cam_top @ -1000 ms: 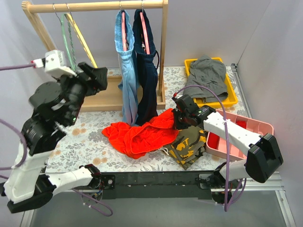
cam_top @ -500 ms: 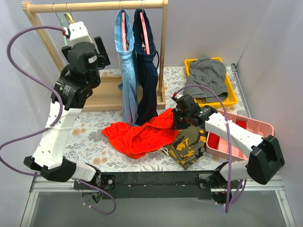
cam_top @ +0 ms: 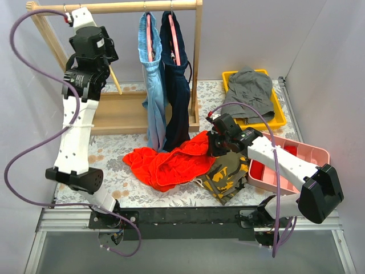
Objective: Place the shorts on the hanger
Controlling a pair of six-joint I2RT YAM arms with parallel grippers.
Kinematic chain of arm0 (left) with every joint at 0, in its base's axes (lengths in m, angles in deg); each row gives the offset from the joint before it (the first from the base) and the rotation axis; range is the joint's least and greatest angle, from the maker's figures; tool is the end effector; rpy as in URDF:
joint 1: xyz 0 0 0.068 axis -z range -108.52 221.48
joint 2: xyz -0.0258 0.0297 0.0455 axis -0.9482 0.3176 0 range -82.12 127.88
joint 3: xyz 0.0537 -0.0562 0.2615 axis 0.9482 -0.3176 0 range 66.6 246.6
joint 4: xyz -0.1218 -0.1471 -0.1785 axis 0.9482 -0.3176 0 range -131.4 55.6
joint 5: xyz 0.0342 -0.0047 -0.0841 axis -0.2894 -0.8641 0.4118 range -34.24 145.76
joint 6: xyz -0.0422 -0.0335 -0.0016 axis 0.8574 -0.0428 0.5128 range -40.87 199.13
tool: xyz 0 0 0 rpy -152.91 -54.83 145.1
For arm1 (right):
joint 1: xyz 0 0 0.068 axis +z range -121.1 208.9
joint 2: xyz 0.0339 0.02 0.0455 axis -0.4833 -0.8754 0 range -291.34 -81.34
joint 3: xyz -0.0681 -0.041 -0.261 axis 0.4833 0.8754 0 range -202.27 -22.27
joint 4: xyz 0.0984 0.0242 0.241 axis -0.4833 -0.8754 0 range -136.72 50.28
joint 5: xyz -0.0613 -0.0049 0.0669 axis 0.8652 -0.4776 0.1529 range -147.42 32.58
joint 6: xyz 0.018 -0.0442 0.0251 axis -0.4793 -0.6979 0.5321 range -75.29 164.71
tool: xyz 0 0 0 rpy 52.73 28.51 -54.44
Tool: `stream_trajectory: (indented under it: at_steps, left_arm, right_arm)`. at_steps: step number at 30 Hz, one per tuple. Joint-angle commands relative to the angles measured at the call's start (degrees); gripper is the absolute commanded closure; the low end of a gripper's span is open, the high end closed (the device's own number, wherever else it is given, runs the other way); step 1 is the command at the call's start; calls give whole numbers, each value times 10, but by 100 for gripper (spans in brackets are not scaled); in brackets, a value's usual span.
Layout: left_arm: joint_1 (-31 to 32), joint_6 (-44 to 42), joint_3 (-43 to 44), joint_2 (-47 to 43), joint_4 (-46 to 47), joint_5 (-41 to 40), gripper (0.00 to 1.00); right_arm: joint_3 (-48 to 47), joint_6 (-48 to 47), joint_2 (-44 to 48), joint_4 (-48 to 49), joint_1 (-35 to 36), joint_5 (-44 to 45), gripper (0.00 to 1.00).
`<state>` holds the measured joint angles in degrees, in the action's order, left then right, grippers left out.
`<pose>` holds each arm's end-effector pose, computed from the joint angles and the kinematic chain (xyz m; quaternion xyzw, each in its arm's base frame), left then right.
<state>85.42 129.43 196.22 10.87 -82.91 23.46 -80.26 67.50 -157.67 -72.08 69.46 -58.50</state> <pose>0.2921 -0.0530 0.5500 -0.3992 0.6539 -0.1389 0.6274 0.2112 0.1815 0.2651 -0.1486 0.9299 0.1841 0.2816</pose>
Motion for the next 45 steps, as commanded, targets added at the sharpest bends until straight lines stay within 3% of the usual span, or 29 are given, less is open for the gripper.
stream_trajectory:
  at_steps: [1, 8, 11, 12, 16, 23, 34, 45]
  left_arm:
    - [-7, -13, 26, 19, -2, 16, 47]
    - [-9, -18, -6, 33, 17, -27, 54]
    - [-9, -19, -22, 24, 27, -32, 67]
    - [-9, -22, -28, 21, 31, -30, 78]
    - [-9, -40, -39, 4, 48, -1, 100]
    - [-10, -83, -91, -63, 108, 95, 100]
    - [-9, -83, -179, -128, 163, 161, 100]
    - [-9, -52, -303, -249, 179, 204, 100]
  right_arm:
    - [-7, -12, 11, 20, 1, -15, 99]
    - [-2, -13, 8, 25, 1, -17, 99]
    - [-3, -13, 4, 24, 1, -19, 99]
    - [-3, -14, 1, 24, 1, -19, 99]
    - [-4, -14, 0, 24, 1, -19, 99]
    - [-6, -14, -1, 24, 1, -15, 99]
    - [-9, -17, 0, 23, 1, -6, 99]
    - [0, -18, 15, 23, 1, 4, 99]
